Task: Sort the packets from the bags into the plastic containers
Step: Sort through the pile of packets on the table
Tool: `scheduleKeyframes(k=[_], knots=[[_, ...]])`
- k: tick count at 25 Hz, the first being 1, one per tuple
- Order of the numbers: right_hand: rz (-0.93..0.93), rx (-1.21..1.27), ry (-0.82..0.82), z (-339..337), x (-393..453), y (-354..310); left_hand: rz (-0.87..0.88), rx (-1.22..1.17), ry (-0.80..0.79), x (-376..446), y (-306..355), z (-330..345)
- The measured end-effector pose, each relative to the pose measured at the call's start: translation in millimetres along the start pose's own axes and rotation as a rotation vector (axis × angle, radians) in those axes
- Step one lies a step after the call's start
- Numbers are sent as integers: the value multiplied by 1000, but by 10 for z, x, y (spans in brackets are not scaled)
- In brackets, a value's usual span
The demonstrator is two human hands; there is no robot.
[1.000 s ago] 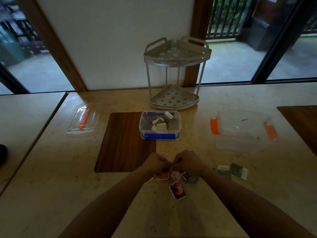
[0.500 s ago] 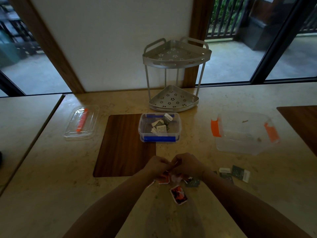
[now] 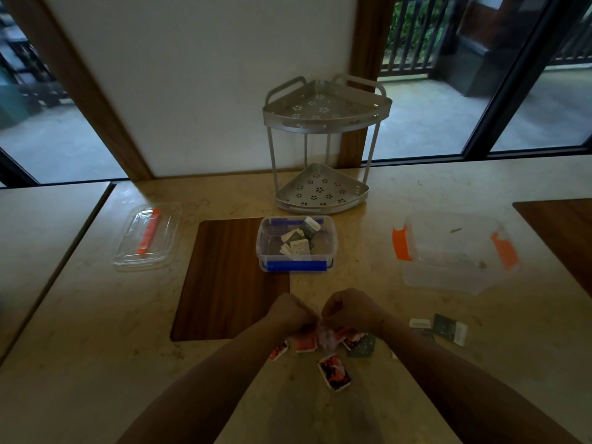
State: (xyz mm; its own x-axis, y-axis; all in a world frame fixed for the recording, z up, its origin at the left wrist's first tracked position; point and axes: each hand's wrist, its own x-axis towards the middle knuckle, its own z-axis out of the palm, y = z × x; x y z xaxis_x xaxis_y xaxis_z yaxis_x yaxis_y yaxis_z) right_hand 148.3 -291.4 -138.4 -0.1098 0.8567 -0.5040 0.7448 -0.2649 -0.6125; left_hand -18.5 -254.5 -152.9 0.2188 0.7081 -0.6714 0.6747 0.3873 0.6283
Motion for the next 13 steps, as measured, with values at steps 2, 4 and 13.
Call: scheduleKeyframes(k=[2, 4, 13], knots=[[3, -11, 0, 6, 6, 0, 25, 64, 30, 15, -17, 11], [7, -13, 8, 7, 15, 2, 52, 111, 34, 13, -12, 11], [26, -40, 39, -47, 2, -12, 74, 53, -131, -44, 178, -54]])
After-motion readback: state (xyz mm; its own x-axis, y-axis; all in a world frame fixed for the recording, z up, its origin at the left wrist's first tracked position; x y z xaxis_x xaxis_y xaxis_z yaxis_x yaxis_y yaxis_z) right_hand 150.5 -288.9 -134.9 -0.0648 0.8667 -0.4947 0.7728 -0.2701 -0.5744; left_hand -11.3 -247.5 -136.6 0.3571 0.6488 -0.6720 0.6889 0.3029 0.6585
